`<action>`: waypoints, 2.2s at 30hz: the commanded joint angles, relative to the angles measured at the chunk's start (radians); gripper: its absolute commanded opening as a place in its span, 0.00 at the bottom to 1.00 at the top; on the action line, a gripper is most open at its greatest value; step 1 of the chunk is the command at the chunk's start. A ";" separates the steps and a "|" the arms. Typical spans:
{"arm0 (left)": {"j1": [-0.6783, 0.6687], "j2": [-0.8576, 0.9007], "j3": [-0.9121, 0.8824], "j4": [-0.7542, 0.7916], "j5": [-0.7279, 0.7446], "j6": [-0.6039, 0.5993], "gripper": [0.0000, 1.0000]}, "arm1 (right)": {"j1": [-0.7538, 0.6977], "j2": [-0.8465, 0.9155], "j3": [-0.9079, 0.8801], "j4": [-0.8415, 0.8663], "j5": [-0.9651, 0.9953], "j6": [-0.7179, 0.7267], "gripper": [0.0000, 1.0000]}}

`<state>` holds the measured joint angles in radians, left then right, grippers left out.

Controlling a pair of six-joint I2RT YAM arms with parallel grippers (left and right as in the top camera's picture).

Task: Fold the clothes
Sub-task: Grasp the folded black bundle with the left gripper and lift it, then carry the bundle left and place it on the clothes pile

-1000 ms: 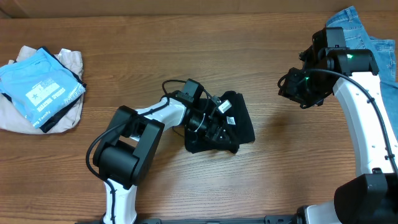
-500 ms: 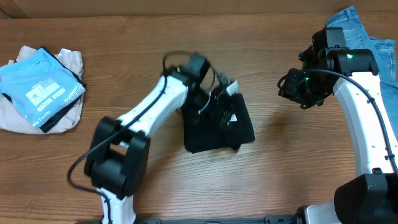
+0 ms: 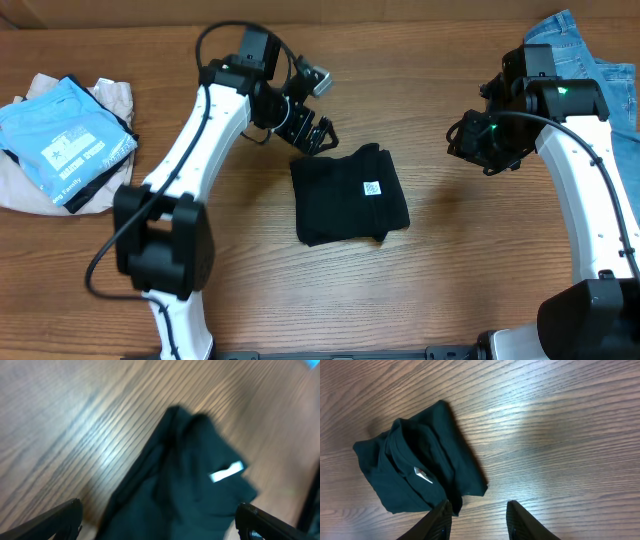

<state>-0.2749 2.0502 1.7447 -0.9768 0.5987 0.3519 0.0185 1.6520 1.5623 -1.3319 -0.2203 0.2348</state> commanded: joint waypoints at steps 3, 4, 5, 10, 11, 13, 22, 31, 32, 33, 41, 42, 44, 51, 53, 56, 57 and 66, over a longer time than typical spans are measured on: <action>-0.035 0.069 0.006 0.006 -0.030 0.232 1.00 | -0.003 -0.034 0.013 0.001 0.001 -0.003 0.40; -0.039 0.071 0.006 0.010 -0.030 0.254 1.00 | -0.003 -0.034 0.013 0.001 0.001 -0.001 0.40; -0.040 0.073 0.006 0.016 -0.032 0.268 1.00 | -0.003 -0.034 0.013 0.001 0.001 0.000 0.40; -0.040 0.121 0.006 0.047 -0.054 0.277 1.00 | -0.003 -0.034 0.013 -0.002 0.001 0.000 0.39; -0.040 0.134 0.006 0.049 -0.056 0.277 1.00 | -0.003 -0.034 0.013 -0.002 0.001 0.000 0.40; -0.041 0.164 0.006 0.051 -0.054 0.277 1.00 | -0.003 -0.034 0.013 -0.002 0.001 0.000 0.40; -0.111 0.279 0.006 0.053 -0.050 0.267 1.00 | -0.003 -0.034 0.013 0.001 0.002 0.000 0.40; -0.104 0.291 0.006 -0.024 -0.055 0.225 0.12 | -0.003 -0.034 0.013 -0.002 0.002 0.000 0.40; -0.098 0.291 0.006 -0.035 -0.055 0.217 0.06 | -0.003 -0.034 0.013 -0.002 0.002 0.000 0.39; -0.091 0.291 0.008 -0.046 -0.055 0.206 0.04 | -0.003 -0.034 0.013 -0.002 0.002 0.000 0.40; -0.006 0.288 0.041 -0.100 -0.028 0.048 0.04 | -0.003 -0.034 0.013 -0.002 0.002 0.000 0.40; 0.014 0.283 0.055 -0.106 -0.029 0.014 0.04 | -0.003 -0.034 0.013 -0.002 0.002 0.000 0.40; 0.056 0.264 0.083 -0.124 -0.031 -0.021 0.04 | -0.003 -0.034 0.013 -0.003 0.002 0.000 0.40; 0.201 0.109 0.173 -0.177 -0.212 -0.069 0.04 | -0.003 -0.034 0.013 -0.007 0.002 -0.001 0.40; 0.235 0.055 0.176 -0.192 -0.319 -0.072 0.04 | -0.003 -0.034 0.013 -0.007 0.002 -0.001 0.40; 0.281 -0.008 0.176 -0.205 -0.461 -0.115 0.04 | -0.003 -0.034 0.013 -0.007 0.002 -0.001 0.40; 0.299 -0.030 0.176 -0.206 -0.496 -0.121 0.04 | -0.003 -0.034 0.013 -0.007 0.002 -0.001 0.40; 0.398 -0.167 0.177 -0.169 -0.633 -0.143 0.04 | -0.003 -0.034 0.013 -0.010 0.018 -0.004 0.40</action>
<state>0.1078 1.9373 1.8992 -1.1625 0.0326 0.2356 0.0185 1.6520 1.5623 -1.3449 -0.2165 0.2352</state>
